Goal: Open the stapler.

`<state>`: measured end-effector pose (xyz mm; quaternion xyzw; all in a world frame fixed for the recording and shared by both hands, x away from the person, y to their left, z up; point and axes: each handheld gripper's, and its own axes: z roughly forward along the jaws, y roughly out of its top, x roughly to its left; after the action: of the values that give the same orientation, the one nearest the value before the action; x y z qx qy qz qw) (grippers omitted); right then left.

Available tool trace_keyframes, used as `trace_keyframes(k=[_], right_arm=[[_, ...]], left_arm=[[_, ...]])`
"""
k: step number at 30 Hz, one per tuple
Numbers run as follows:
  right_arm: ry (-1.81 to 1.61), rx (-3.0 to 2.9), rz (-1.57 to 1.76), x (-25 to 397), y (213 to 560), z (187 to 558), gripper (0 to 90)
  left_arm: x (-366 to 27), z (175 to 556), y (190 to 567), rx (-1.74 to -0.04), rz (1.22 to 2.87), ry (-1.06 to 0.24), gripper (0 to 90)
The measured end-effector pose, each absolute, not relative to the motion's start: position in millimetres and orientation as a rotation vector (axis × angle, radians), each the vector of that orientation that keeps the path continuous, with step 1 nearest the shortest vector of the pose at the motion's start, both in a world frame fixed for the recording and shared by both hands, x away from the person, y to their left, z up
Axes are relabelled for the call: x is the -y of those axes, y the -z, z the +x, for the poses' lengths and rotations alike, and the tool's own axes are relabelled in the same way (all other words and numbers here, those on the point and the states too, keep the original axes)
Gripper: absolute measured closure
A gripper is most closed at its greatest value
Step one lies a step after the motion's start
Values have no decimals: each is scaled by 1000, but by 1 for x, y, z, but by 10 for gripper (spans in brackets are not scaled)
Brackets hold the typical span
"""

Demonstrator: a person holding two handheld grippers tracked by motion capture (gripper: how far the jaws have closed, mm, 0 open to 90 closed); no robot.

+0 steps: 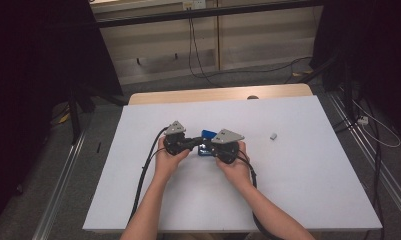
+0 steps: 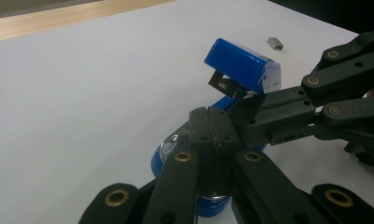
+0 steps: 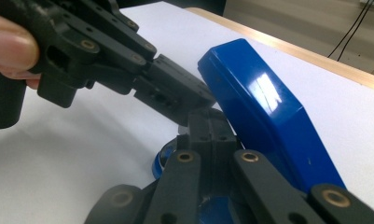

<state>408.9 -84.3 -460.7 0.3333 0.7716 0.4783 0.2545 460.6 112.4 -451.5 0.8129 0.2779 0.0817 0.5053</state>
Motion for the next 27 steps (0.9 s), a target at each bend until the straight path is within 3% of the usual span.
trace_keyframes(k=[27], right_arm=[[-1182,-1963,914,95,447,401,900]], left_arm=[[-102,460,459,-666,2017,-200,900]])
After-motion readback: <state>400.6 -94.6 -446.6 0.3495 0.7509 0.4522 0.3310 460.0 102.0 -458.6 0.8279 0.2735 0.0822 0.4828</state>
